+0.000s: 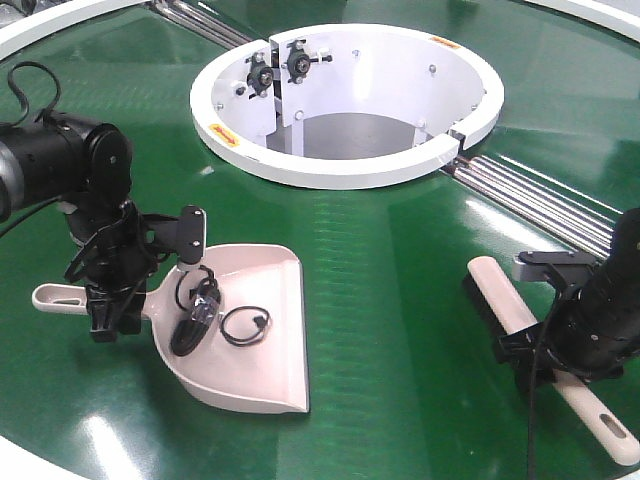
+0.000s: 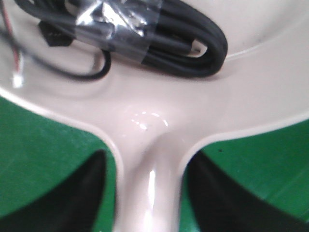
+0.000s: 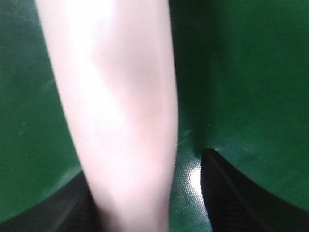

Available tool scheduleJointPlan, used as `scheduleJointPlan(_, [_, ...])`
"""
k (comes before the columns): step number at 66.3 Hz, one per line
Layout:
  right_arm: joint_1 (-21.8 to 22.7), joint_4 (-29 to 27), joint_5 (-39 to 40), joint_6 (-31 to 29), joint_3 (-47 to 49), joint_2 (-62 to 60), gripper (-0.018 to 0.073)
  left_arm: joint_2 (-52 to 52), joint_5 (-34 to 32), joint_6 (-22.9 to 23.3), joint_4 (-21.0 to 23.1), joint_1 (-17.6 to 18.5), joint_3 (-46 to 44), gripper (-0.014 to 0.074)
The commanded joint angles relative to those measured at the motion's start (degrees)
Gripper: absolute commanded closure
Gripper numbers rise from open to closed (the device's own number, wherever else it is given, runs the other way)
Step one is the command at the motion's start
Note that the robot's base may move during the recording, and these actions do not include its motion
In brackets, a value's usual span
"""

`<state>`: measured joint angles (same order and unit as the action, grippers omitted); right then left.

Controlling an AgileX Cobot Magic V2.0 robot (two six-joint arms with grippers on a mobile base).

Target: Clean and inspect green conveyor with broom and dustpan

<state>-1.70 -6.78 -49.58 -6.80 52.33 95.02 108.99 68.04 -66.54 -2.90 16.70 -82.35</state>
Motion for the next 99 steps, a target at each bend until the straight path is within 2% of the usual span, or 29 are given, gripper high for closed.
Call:
scheduleJointPlan(1, [0.2,0.7,-0.1,0.1,1.1,-2.4,0.0156,-4.0,-0.3,2.8,0.6,0.3,-1.6,0.0052])
scheduleJointPlan(8, [0.2,1.6,-0.1,0.2,1.2,-3.3,0.0156,-5.2,-0.2,4.1,1.0,0.3,-1.6,-0.0039])
scheduleJointPlan(20, [0.2,1.8,-0.6,0.5,2.0,-7.2,0.0156,-9.2,0.3,5.3,4.2,0.3,-1.6,-0.0062])
scheduleJointPlan(31, [0.2,1.9,-2.3,0.4,3.6,-12.3,0.0156,-14.7,2.4,5.3,8.0,0.3,-1.6,-0.003])
scheduleJointPlan(47, [0.2,1.5,-2.2,0.5,8.8,-20.2,0.0156,-24.5,2.8,5.4,11.1,0.3,-1.6,0.0055])
scheduleJointPlan(60, [0.2,-4.1,-1.2,-1.3,14.3,-27.2,0.0156,-34.7,-4.1,5.7,13.2,0.3,-1.6,0.0126])
scheduleJointPlan(64, [0.2,-4.3,0.9,-1.5,14.5,-29.9,0.0156,-37.7,-5.5,7.8,14.0,0.3,-1.6,0.0149])
scheduleJointPlan(71, [0.2,-4.2,4.9,-1.5,14.3,-34.7,0.0156,-42.1,-9.5,14.4,14.0,0.3,-1.3,0.0181])
scheduleJointPlan(81, [0.2,-4.0,8.5,-4.3,12.3,-43.0,0.0156,-49.3,-21.0,23.8,13.8,0.3,4.6,0.0204])
scheduleJointPlan(87, [0.2,-2.6,11.3,-5.5,8.6,-49.2,0.0156,-55.5,-28.0,30.6,12.5,0.3,11.6,0.0204])
scheduleJointPlan(92, [-0.9,-2.5,14.8,-5.2,3.5,-54.6,0.0156,-62.2,-35.6,36.6,11.1,0.3,21.2,0.0204])
scheduleJointPlan(99, [-3.1,-2.6,21.6,-5.2,-5.0,-63.6,0.0156,-71.9,-45.1,40.3,10.5,0.3,34.6,0.0203])
